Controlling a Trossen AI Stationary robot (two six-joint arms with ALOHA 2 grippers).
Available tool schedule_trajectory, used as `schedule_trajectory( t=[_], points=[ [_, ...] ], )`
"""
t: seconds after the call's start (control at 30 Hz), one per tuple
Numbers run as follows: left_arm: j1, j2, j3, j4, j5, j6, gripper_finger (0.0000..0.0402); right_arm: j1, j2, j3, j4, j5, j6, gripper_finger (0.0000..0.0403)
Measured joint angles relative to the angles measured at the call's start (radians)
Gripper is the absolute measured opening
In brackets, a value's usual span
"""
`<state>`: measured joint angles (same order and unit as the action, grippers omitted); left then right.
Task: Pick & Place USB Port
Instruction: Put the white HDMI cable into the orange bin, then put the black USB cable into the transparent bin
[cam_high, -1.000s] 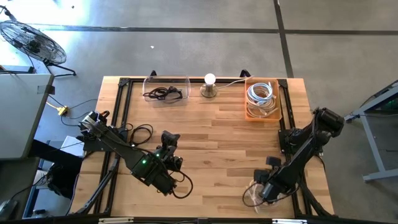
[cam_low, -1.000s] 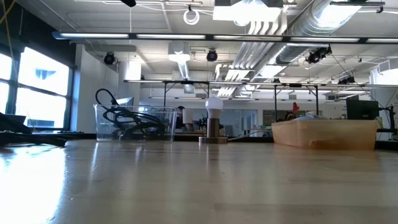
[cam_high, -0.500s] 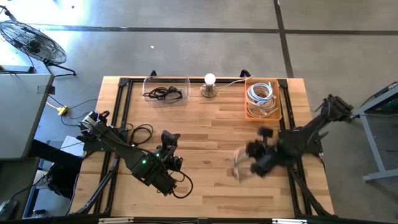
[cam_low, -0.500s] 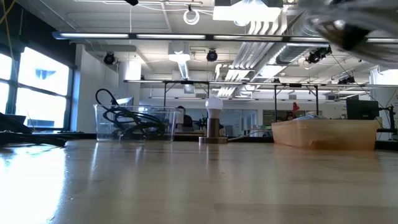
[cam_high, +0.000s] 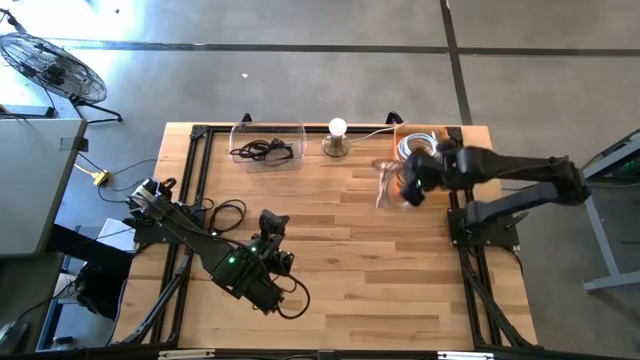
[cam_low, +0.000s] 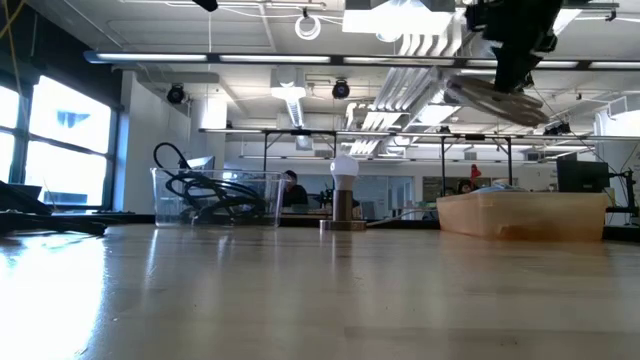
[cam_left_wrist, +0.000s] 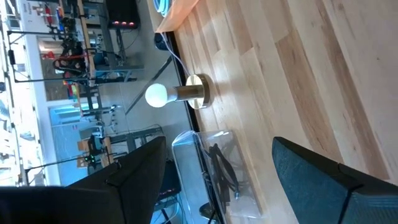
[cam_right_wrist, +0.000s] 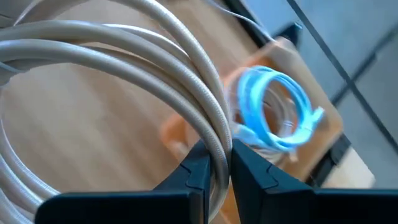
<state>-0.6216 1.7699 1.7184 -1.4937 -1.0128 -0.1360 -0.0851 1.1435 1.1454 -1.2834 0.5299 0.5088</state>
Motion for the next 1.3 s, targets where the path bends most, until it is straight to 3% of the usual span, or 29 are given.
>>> schedule_trajectory(
  t=[0.23, 0.53, 1.0, 1.13, 1.2, 1.3],
  points=[
    [0.0, 0.0, 0.0, 0.002, 0.013, 0.0, 0.0286, -0.274, 0.022, 0.0, -0.007, -0.022, -0.083, 0.0033],
    [0.0, 0.0, 0.0, 0.003, 0.017, 0.0, 0.0286, -0.471, 0.081, 0.0, -0.015, -0.077, -0.115, 0.004],
    [0.0, 0.0, 0.0, 0.006, 0.055, -0.004, 0.0286, -0.495, 0.183, -0.002, -0.008, 0.045, -0.15, 0.0135],
    [0.0, 0.0, 0.0, 0.006, 0.057, -0.004, 0.0286, -0.489, 0.186, -0.063, 0.025, 0.09, -0.174, 0.0165],
    [0.0, 0.0, 0.0, 0.006, 0.056, -0.004, 0.0286, -0.489, 0.186, -0.096, 0.035, 0.15, -0.162, 0.0179],
    [0.0, 0.0, 0.0, 0.005, 0.056, -0.004, 0.0286, -0.492, 0.185, -0.126, 0.004, 0.329, -0.135, 0.0201]
  ],
)
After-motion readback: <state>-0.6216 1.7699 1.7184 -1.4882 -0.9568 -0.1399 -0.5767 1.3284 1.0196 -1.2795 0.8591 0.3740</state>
